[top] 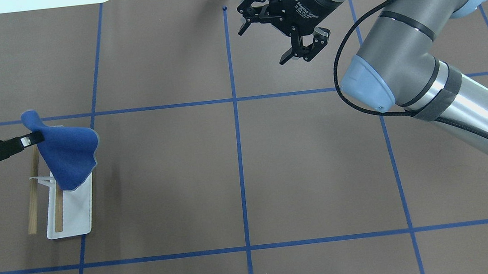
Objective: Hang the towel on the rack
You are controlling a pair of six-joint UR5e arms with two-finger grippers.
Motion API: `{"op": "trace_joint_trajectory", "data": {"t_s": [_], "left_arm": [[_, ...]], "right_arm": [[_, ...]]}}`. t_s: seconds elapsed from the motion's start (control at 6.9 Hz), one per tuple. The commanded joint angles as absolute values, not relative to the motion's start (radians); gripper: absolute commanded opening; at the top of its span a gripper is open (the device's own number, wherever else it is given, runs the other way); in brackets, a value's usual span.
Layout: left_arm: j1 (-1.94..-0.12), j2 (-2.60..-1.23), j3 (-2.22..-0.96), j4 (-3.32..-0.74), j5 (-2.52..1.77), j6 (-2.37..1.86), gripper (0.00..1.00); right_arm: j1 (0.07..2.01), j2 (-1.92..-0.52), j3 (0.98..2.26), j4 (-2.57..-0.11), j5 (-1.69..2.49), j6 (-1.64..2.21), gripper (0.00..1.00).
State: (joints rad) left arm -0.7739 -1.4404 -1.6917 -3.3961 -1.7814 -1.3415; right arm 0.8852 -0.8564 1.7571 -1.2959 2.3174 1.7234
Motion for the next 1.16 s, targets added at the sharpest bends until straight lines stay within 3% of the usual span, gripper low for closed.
{"op": "trace_joint_trajectory", "data": {"t_s": [0.0,1.01], "left_arm": [[-0.772,-1.451,-1.651,-3.461,-1.725,-1.354,0.0],[-0.773,-1.428,-1.516,-3.64,-1.611,-1.37,0.0]], "right_arm": [[0.888,-0.87,1.756,-1.279,2.318,1.723,1.0],[0.9,-0.877,1.756,-1.272,2.318,1.724,1.0]]}}
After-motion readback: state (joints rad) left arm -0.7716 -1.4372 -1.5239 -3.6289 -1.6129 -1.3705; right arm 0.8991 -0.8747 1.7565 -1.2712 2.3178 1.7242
